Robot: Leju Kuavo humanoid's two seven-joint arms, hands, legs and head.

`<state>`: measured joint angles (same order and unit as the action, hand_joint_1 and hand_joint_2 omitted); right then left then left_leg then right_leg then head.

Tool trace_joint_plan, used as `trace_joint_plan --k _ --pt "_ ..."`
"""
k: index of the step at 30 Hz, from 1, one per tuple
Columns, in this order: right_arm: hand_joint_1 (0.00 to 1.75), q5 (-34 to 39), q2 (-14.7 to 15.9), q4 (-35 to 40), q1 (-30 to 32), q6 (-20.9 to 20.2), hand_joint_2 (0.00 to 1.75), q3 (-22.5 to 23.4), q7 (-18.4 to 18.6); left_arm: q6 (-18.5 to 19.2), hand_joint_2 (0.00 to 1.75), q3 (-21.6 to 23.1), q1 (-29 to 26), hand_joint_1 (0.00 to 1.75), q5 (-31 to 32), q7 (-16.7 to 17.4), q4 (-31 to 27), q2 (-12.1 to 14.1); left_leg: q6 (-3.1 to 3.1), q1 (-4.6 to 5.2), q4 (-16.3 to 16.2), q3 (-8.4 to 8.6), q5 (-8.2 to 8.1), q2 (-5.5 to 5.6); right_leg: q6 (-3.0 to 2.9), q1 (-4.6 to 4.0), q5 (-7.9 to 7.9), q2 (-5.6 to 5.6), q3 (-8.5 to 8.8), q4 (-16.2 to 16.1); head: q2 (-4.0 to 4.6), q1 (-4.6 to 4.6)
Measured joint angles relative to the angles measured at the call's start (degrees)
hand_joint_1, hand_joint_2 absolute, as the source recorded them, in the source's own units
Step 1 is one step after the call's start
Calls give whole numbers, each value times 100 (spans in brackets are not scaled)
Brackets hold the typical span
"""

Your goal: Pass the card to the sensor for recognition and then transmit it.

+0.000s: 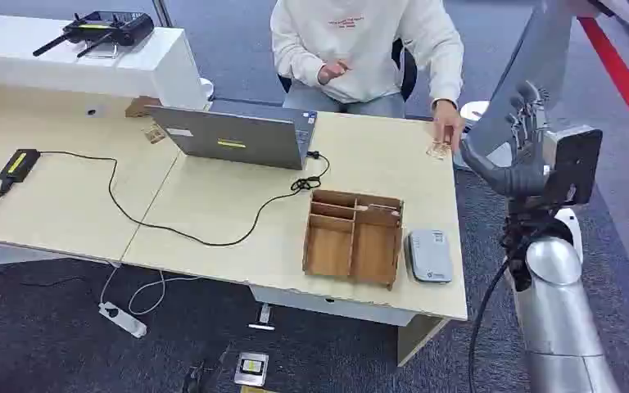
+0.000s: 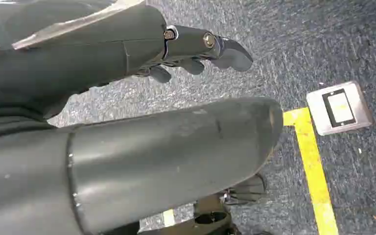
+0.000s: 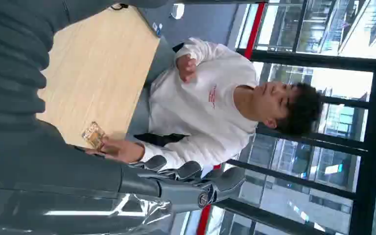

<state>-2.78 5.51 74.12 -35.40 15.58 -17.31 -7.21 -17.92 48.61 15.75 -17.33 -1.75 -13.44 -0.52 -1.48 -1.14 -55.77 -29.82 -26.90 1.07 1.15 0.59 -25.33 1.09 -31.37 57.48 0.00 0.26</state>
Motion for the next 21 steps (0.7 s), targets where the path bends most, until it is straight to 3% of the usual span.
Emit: trace_joint_plan --k 12,16,21 --pt "0 -1099 -4 -33 -263 155 175 -148 -653 -28 0 -103 -45 0 -30 -74 -2 0 0 0 0 0 0 0 0 0 0 0 2 0 0 0" --pt "0 -2042 -2 -188 -479 345 175 -332 -743 -74 0 -107 -43 0 4 -122 -2 0 0 0 0 1 0 0 0 0 0 0 2 0 0 -2" --pt "0 -2188 -2 -352 -585 398 175 -472 -776 -79 0 -107 -44 0 20 -122 -2 0 0 0 0 -1 0 5 0 0 0 -3 2 0 0 -2"
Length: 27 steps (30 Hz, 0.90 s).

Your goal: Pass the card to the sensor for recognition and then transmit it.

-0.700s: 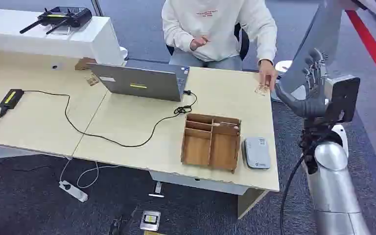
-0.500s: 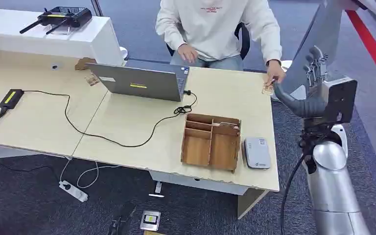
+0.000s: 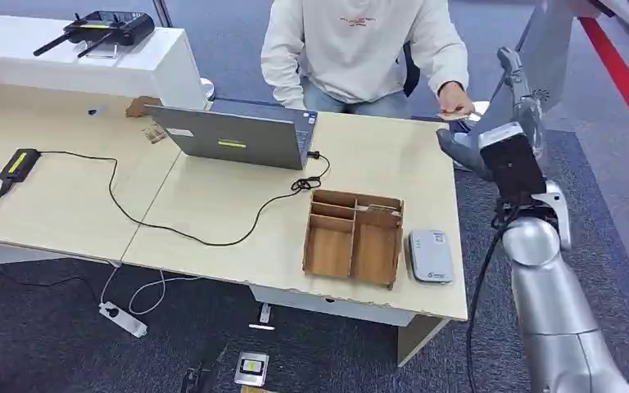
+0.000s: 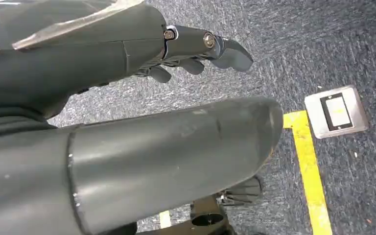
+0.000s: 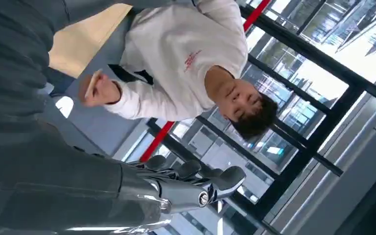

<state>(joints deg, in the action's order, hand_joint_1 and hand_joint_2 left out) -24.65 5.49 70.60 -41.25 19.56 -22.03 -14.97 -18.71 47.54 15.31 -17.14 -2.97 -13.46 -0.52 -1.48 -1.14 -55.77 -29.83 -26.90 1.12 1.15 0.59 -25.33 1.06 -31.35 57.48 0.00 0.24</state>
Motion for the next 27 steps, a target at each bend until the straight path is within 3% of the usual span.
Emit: trace_joint_plan --k 7,12,27 --pt "0 -1610 -26 -496 -277 319 175 -284 -157 -26 0 0 4 0 -2 24 0 -2 0 0 0 -2 0 0 0 0 0 0 1 0 0 2" --pt "0 -2404 -238 -1175 -657 756 175 -570 -306 378 0 2 14 0 26 92 0 131 -1 -4 1 -2 1 -1 -1 -4 0 0 0 3 0 2" --pt "0 -2627 -802 -3130 -1539 959 175 -988 -308 507 0 4 38 0 -35 208 0 369 -1 -2 0 -5 2 4 0 -3 0 -12 0 2 0 2"
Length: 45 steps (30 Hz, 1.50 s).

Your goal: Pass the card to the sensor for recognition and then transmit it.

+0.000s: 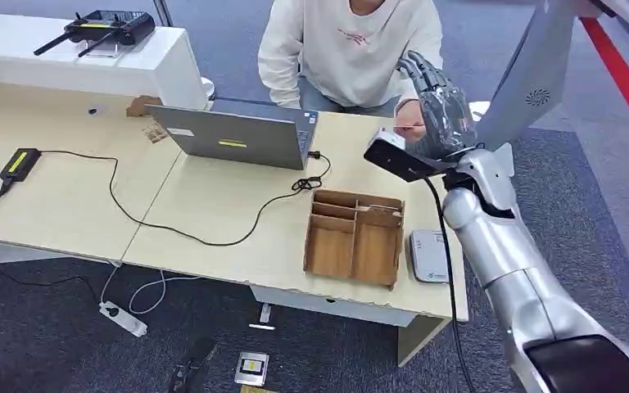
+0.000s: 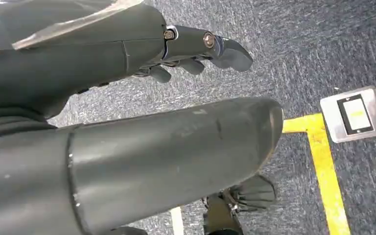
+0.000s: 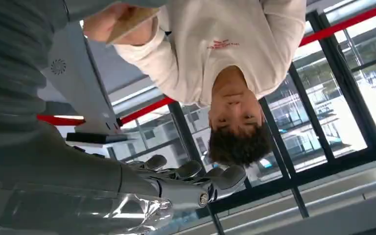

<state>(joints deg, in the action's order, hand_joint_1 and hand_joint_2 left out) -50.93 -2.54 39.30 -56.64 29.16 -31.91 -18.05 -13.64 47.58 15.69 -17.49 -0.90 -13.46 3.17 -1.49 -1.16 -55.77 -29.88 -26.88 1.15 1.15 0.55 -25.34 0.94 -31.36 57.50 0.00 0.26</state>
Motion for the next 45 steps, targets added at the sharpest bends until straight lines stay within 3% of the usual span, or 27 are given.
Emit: trace_joint_plan --k 23,36,38,42,43,45 --pt "0 2 -151 -789 -187 22 175 -127 2 0 0 0 -3 0 0 0 0 50 0 0 0 2 0 0 0 0 0 1 -1 0 0 0" --pt "0 -46 -81 -1136 -334 -446 175 -146 569 125 0 7 13 0 188 79 -2 81 0 0 -3 6 0 -1 0 0 0 1 -4 -2 0 -2" --pt "0 -118 45 -1206 -350 -540 175 -151 865 162 0 44 51 0 341 96 -6 85 0 0 -4 6 0 -1 0 0 0 1 -6 -3 0 0" --pt "3 -136 304 -1331 -365 -603 175 -162 907 205 0 133 154 0 485 173 -9 85 1 3 -5 4 0 -1 1 3 1 0 1 -3 0 4" --pt "175 -144 361 -1366 -369 -603 175 -162 920 205 0 144 166 0 498 195 -15 85 1 5 -5 4 -1 -6 1 4 2 7 -1 -2 0 0" --pt "175 -144 428 -1420 -371 -610 175 -162 946 205 0 173 191 0 518 199 -24 85 1 6 -5 7 -1 -16 2 6 5 20 -3 -2 0 0"
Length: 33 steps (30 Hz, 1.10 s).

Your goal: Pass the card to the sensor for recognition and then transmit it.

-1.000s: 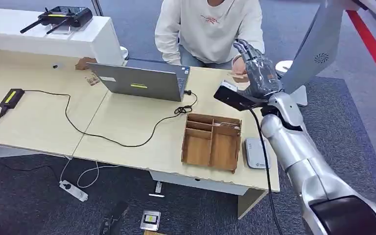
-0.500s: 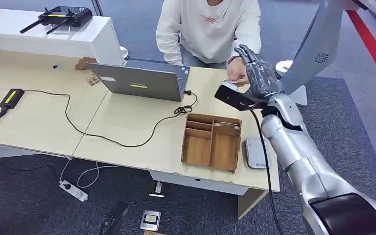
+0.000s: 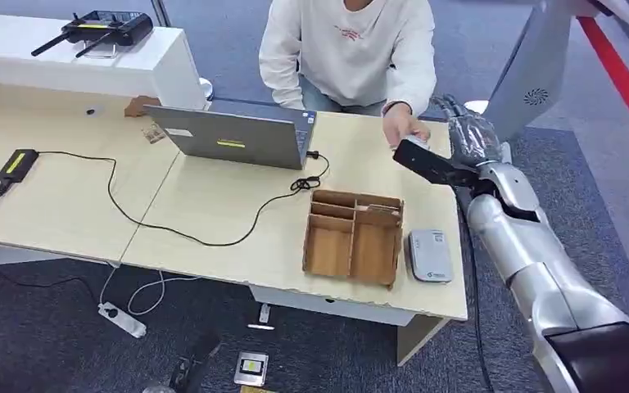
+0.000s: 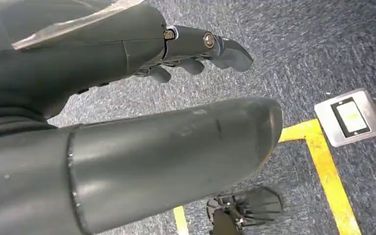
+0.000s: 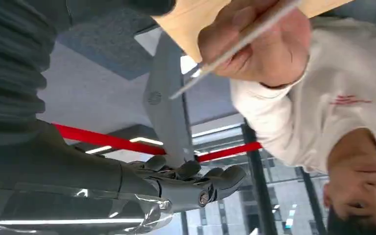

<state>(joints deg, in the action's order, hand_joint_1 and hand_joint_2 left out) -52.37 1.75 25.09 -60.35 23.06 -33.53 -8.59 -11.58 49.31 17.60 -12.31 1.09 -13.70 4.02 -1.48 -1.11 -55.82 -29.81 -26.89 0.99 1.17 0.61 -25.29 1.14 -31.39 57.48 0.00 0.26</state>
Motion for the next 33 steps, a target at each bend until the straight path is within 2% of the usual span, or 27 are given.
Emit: trace_joint_plan --k 9,24,25,26,27,33 --pt "175 48 160 -142 -6 2 175 0 -9 13 0 94 71 0 76 -4 -22 -4 0 -3 0 0 0 5 -1 -3 0 -2 -1 1 0 0" --pt "175 96 210 -168 -9 11 175 0 -11 7 0 127 83 0 116 -13 -28 -4 0 -2 0 0 1 6 0 -2 0 -2 -1 0 0 0" --pt "58 140 240 -181 -6 28 175 4 -44 -70 0 138 80 0 144 -42 -28 -15 0 -2 0 0 0 6 0 -1 0 -2 -1 0 0 0" --pt "58 171 291 -203 -1 81 175 20 -98 -138 0 149 69 0 184 -63 -28 -39 0 -2 -1 0 0 6 0 -1 0 -2 -1 0 0 0" --pt "0 151 352 -214 25 162 175 24 -173 -140 0 162 68 0 256 -63 -28 -77 0 -2 0 0 0 5 -1 -1 0 -2 -2 0 0 0" --pt "0 120 354 -214 30 302 175 24 -276 -175 0 164 68 0 273 -63 -28 -98 0 -3 0 0 1 5 -1 -2 0 -2 -1 1 0 0"
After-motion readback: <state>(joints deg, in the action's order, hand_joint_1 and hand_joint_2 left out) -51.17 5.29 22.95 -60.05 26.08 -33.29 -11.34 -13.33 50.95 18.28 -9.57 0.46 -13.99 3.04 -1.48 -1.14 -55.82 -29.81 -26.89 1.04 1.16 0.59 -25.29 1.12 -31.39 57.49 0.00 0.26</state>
